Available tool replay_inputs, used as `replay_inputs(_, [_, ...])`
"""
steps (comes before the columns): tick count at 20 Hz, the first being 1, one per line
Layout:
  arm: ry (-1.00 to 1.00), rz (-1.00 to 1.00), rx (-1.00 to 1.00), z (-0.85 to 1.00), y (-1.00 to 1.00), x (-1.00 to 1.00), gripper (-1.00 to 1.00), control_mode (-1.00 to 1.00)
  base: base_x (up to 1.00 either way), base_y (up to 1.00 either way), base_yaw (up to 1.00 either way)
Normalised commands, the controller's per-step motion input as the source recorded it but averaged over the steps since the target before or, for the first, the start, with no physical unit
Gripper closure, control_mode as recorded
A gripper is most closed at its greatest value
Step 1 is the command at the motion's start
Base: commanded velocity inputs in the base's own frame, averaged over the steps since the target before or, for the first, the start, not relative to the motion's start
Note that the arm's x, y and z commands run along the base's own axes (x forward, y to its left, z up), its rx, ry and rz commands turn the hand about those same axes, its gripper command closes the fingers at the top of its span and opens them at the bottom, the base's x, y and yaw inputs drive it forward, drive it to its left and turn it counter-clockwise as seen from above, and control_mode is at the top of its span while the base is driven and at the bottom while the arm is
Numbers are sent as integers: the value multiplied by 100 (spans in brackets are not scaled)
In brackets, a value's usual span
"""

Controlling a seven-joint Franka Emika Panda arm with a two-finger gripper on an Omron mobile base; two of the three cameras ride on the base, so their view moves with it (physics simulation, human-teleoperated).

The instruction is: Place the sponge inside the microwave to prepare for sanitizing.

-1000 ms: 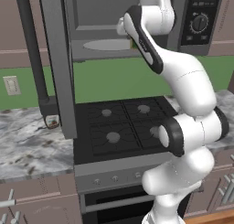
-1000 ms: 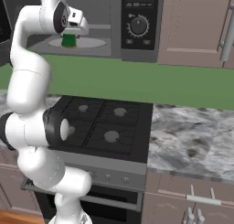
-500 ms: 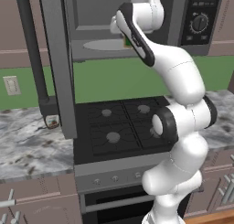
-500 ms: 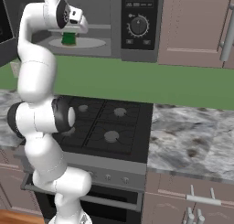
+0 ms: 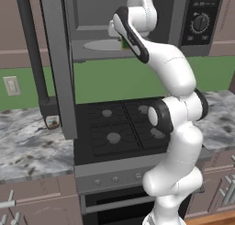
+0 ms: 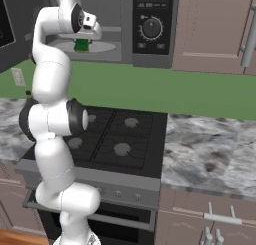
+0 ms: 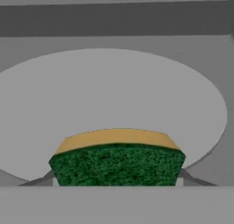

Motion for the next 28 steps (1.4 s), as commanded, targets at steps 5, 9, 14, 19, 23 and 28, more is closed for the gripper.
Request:
replay_inputs(5, [0, 0, 0, -1, 2, 40, 100, -100, 0, 0, 0])
replay_inputs(9, [3, 0, 0, 0, 5, 45, 100, -100, 0, 0, 0])
replay_inputs(14, [1, 0, 0, 0, 7, 45, 100, -100, 0, 0, 0])
replay_inputs(19, [3, -1, 0, -18, 2, 43, 100, -100, 0, 0, 0])
replay_inputs(23, [18, -4, -1, -59, 0, 28, 100, -100, 0, 0, 0])
replay_inputs(28, [8, -2, -1, -36, 0, 9, 100, -100, 0, 0, 0])
